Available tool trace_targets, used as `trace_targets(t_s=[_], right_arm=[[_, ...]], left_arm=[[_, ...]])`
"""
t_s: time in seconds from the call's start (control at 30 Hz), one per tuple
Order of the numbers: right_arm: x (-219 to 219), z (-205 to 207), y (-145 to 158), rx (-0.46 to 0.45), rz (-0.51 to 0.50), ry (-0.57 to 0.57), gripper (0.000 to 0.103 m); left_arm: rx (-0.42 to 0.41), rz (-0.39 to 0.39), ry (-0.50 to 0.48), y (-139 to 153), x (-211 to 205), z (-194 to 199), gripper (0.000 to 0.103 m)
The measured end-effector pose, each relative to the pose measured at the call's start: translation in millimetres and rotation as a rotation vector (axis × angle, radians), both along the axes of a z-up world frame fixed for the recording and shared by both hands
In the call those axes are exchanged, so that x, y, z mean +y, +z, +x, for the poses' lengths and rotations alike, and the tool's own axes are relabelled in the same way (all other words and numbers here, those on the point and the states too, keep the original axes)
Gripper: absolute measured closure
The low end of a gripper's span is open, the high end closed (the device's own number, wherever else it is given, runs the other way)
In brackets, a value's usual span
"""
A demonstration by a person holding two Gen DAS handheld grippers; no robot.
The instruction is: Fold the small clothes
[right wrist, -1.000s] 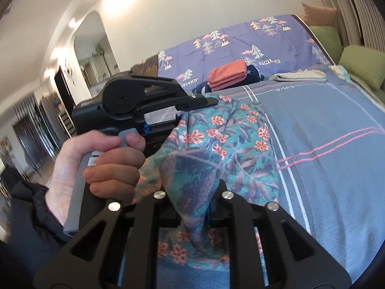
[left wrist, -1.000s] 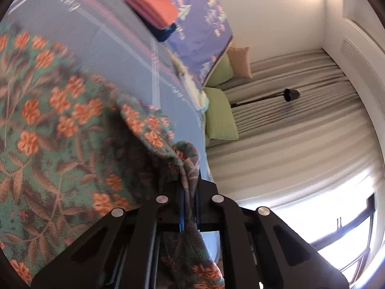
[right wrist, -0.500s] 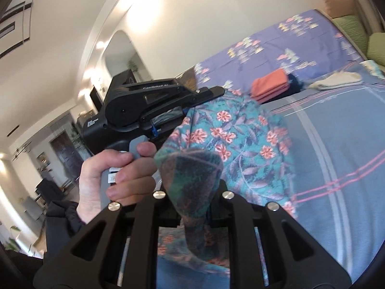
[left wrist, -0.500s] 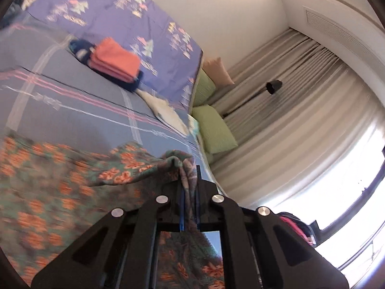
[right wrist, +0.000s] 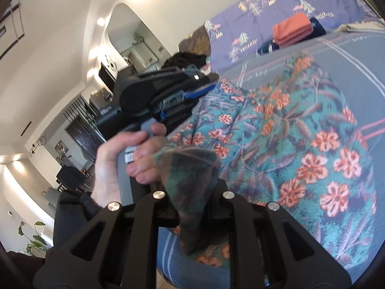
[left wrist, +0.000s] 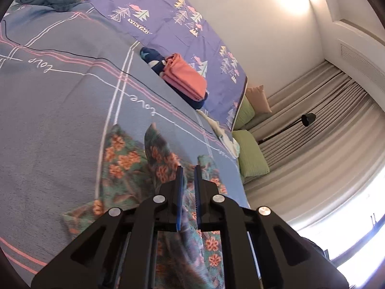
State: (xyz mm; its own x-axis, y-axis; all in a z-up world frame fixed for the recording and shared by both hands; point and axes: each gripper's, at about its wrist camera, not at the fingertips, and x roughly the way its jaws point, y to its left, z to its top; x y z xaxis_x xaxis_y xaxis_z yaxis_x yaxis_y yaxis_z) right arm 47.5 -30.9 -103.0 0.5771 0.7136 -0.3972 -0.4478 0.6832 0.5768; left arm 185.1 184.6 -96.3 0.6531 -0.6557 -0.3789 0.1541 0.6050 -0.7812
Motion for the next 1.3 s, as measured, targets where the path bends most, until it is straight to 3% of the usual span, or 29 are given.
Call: trace_targets(t_s=[0.13,0.57,0.63,0.7,0.77,0.87,0.9,1.0,1.1,1.17,1.23,1.3], right_arm=[[6,5,-13,0.050,-0.008,0.010,0.088],[28,13,2,-0.021,-0.030,-0.002,0.087],[34,14,-4,-0.014,-0.077,0.010,0.080],[42,18,-20,0.050,-0.132,0.048,0.067],[43,13,-22,0.020,-0.160,0.048,0.064],[51,-2,-16,-0.023,-0.184,0.097,0.032],[54,-6,-14,-0.043,-0.202,0.118,0.028],[58,-21,-10,-0.110,-0.223,0.186,0.028],[33,-27,-3,-0.126,-0.083,0.225,0.032],[-3,-33,7,-0.177,0.017,0.146,0.035],[-32,-31,15,-0.185,0.056,0.057,0.049],[-53,-22,20,-0.174,0.036,-0.039,0.079]], left_arm=[[0.014,-0.011,0.033,-13,10,1,0.096],[0.021,-0.107,0.089,-27,51,-31,0.085],[0.032,-0.139,0.092,-32,55,-37,0.082],[0.049,-0.161,0.086,-37,56,-43,0.080],[0.060,-0.152,0.081,-40,53,-48,0.078],[0.063,-0.080,0.093,-44,49,-57,0.075],[0.066,-0.063,0.101,-45,49,-59,0.074],[0.061,-0.089,0.119,-46,56,-65,0.074],[0.028,-0.087,0.143,-37,63,-76,0.073],[-0.005,-0.047,0.167,-23,64,-88,0.070],[-0.049,0.017,0.172,-5,58,-101,0.070],[-0.103,0.070,0.146,12,41,-115,0.070]])
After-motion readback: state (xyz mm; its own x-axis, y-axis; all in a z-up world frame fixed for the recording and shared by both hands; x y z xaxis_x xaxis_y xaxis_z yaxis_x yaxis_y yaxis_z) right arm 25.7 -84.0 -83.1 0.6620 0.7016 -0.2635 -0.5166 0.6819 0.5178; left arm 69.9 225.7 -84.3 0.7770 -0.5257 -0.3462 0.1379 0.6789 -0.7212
